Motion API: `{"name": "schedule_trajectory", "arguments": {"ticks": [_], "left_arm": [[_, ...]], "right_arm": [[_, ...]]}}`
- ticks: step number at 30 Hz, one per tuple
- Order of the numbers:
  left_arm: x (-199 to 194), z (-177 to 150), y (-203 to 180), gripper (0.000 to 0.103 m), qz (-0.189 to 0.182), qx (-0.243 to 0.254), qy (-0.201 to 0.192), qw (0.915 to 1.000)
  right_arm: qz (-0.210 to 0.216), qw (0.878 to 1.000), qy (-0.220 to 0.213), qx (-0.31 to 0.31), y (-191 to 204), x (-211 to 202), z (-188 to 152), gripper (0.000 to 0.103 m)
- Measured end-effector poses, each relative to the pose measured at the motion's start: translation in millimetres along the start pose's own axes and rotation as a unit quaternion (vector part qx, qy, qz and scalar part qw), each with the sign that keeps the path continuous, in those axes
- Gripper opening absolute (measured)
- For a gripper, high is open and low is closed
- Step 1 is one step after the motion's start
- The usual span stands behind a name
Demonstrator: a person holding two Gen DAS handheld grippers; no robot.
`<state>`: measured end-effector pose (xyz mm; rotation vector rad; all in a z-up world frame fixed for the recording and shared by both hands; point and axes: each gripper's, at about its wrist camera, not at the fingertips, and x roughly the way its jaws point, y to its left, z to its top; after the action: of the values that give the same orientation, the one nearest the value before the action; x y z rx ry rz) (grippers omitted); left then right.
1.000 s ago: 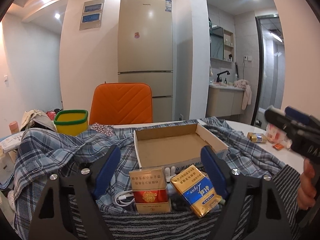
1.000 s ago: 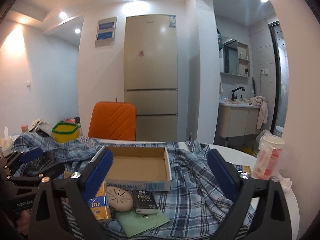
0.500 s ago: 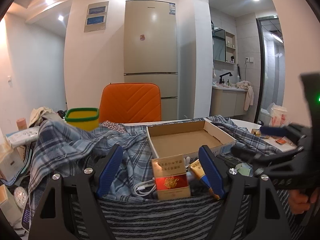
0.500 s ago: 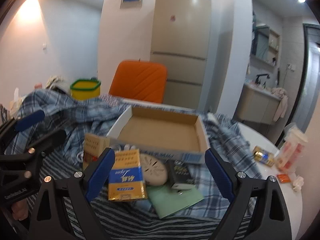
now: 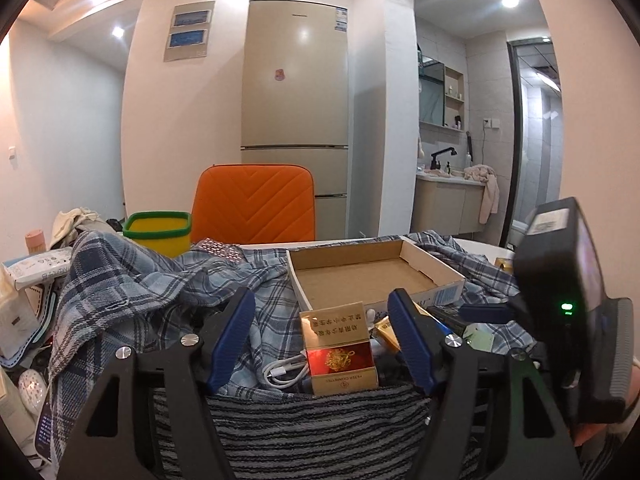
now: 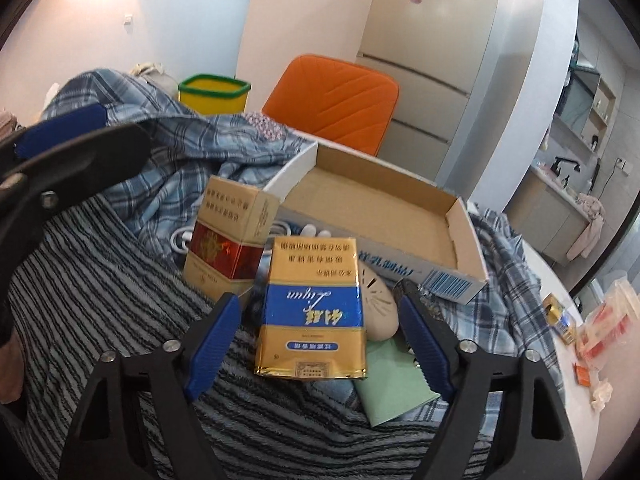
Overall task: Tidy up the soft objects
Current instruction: 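Grasp the gold-and-blue pack with the right gripper while the left grasps the red-and-white pack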
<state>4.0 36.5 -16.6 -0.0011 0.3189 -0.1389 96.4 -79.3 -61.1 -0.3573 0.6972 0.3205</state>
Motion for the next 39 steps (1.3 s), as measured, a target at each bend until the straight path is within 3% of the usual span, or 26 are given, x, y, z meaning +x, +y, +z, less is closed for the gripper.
{"name": "schedule_trajectory", "arguments": {"ticks": [4, 5, 8, 17, 21, 25, 32, 39], "left_arm": [[2.7, -0.7, -2.1, 0.068, 0.001, 0.006, 0.007, 1.0], [3.2, -0.4, -1.5, 0.068, 0.0, 0.004, 0.009, 1.0], [6.7, 0.2, 1.2, 0.068, -0.001, -0.002, 0.018, 0.9998], [32.7, -3.9, 7.4, 0.068, -0.028, -0.021, 0.089, 0.9955], [48.4, -4.1, 3.3, 0.061, -0.038, -0.015, 0.132, 0.9905], [68.6, -2.0, 13.1, 0.061, -0.049, -0.054, 0.17, 0.9827], [97.5, -14.2, 27.4, 0.061, -0.084, -0.117, 0.221, 0.9646], [97.6, -14.5, 19.2, 0.062, -0.104, -0.103, 0.23, 0.9621]], "right_arm": [[0.015, 1.0, 0.027, 0.006, -3.7, 10.6, -1.0, 0.066], [0.018, 0.999, 0.031, 0.007, -4.0, 13.0, -1.3, 0.059], [0.018, 0.999, 0.03, 0.011, -5.0, 12.9, -2.8, 0.054], [0.006, 0.998, -0.043, 0.041, -16.4, -17.1, -5.7, 0.054], [-0.009, 0.996, -0.056, 0.062, -22.6, -23.9, -6.2, 0.054], [-0.011, 0.993, -0.082, 0.079, -28.7, -34.8, -8.2, 0.054], [-0.001, 0.993, -0.086, 0.081, -30.4, -37.1, -9.1, 0.054], [0.006, 0.993, -0.079, 0.082, -30.1, -34.0, -8.6, 0.054]]}}
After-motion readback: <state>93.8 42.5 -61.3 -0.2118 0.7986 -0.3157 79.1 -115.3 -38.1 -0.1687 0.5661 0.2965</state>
